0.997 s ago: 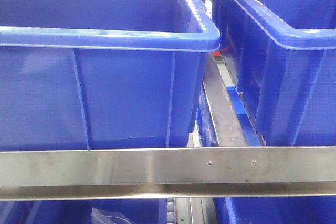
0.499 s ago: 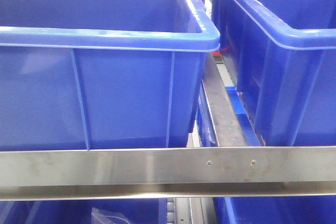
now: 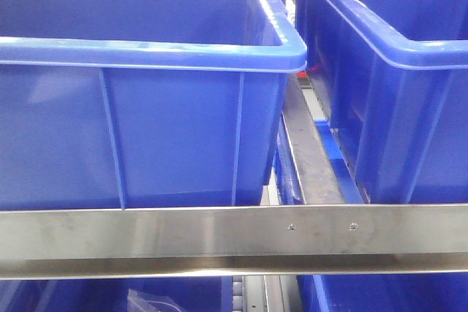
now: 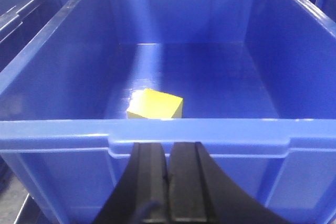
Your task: Place yellow foam block on left shelf second layer
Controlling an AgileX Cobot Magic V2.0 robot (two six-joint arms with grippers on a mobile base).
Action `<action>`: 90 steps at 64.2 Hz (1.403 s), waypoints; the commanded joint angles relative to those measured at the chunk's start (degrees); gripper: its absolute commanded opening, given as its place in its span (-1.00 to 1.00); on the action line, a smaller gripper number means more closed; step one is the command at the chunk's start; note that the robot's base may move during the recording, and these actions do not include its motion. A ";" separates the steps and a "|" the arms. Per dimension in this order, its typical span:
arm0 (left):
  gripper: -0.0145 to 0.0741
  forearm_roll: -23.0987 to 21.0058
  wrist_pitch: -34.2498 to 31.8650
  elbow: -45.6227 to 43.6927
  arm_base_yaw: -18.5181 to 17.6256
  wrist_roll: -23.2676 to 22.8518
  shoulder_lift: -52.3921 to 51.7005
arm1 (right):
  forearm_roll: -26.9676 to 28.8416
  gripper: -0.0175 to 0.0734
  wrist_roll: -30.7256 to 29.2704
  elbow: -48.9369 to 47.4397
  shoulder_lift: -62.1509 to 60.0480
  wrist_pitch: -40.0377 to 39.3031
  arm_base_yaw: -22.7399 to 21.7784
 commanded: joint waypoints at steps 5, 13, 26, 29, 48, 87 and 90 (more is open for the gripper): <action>-0.39 -0.62 -4.73 1.51 0.05 -0.18 -1.12 | 0.07 -0.51 0.02 -0.30 -1.66 -5.56 -0.14; -0.39 -0.62 -4.73 1.51 0.05 -0.18 -1.12 | -0.30 -0.51 -0.03 3.62 -7.84 -6.42 -0.14; -0.39 -0.62 -4.73 1.51 0.05 -0.18 -1.12 | -0.30 -0.51 -0.38 7.29 -11.77 -7.08 -0.12; -0.39 -0.62 -4.73 1.51 0.05 -0.18 -1.12 | -0.35 -0.51 -0.38 7.29 -11.89 -7.21 -0.12; -0.39 -0.62 -4.73 1.51 0.05 -0.18 -1.00 | -0.41 -0.51 -0.50 7.24 -12.87 -6.75 -0.12; -0.39 -0.62 -4.73 1.51 0.05 -0.18 -1.00 | -0.41 -0.51 -0.50 7.25 -12.87 -6.69 -0.12; -0.39 -0.62 -4.73 1.51 0.05 -0.18 -1.00 | -0.41 -0.51 -0.50 7.25 -12.87 -6.69 -0.12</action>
